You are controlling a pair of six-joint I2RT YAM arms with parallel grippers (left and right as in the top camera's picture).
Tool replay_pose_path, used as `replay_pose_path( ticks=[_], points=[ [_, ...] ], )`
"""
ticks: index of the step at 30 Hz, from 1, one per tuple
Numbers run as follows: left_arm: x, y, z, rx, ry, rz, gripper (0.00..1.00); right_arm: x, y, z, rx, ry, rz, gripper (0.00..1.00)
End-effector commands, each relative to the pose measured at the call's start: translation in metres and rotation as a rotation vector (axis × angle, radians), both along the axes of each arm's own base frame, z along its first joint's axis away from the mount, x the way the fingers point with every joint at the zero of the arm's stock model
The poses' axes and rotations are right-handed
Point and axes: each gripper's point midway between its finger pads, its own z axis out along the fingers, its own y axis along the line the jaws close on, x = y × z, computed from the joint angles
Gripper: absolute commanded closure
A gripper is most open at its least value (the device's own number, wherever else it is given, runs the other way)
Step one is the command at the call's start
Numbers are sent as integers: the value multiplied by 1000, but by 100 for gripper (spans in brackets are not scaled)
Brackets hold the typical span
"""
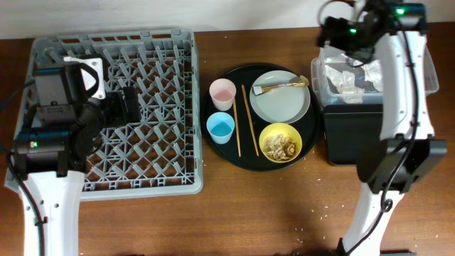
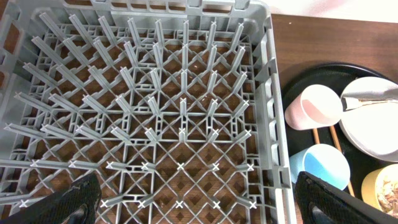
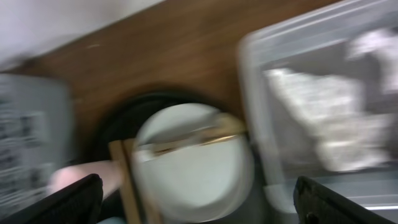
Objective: Sort waste into correct bins and load items into the dishwasher rack
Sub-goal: 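Grasp the gold wrapper on the white plate with the right gripper, then drop the gold wrapper into the clear plastic bin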
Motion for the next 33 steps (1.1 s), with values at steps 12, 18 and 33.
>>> replay_pose_path(
  ticks=[12,18,33],
  points=[
    [1,0,8,4,-19,-12,1,-13,79,-128,-37,199,-487,15],
    [1,0,8,4,-19,-12,1,-1,81,-175,4,137,-499,20],
    [1,0,8,4,-19,-12,1,8,85,-205,-43,58,-323,96]
  ],
)
